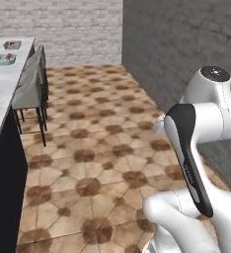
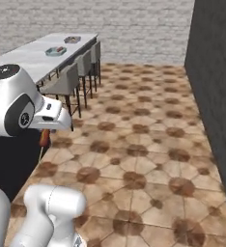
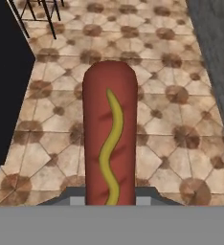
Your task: Place the cold items (mango and lime) from the fridge in one tupperware on the dining counter. Place the warm items (hot dog and kebab skewer) in the stove area in another tupperware.
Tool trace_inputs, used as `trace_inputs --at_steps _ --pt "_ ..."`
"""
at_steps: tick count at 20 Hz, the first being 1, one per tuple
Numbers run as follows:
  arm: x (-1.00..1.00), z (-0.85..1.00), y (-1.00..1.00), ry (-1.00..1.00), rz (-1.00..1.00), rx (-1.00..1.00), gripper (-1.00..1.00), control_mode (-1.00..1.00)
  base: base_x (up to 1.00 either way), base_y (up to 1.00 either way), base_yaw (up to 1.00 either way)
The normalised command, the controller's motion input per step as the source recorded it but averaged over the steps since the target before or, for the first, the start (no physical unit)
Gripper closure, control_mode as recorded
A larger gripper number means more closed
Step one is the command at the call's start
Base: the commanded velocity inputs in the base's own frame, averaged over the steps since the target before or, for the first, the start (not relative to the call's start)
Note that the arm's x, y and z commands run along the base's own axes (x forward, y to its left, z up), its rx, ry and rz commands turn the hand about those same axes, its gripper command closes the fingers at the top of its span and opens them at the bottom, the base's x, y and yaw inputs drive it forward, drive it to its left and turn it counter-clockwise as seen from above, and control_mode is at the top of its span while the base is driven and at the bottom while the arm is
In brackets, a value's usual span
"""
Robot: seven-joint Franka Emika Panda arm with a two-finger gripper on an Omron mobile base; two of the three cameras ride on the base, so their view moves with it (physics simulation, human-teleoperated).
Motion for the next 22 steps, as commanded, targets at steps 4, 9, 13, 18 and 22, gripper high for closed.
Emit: trace_inputs --at_steps 4,9,13,18,22 --pt "0.00 0.00 0.00 0.00 0.00 0.00 1.00 1.00 0.96 -0.76 0.42" --pt "0.00 0.00 0.00 0.00 0.00 0.00 1.00 1.00 0.97 -0.71 0.45" --pt "0.00 0.00 0.00 0.00 0.00 0.00 1.00 1.00 1.00 -0.59 0.53" --pt "0.00 0.00 0.00 0.00 0.00 0.00 1.00 1.00 1.00 -0.60 0.48" --pt "0.00 0.00 0.00 0.00 0.00 0.00 1.00 1.00 1.00 -0.68 0.31"
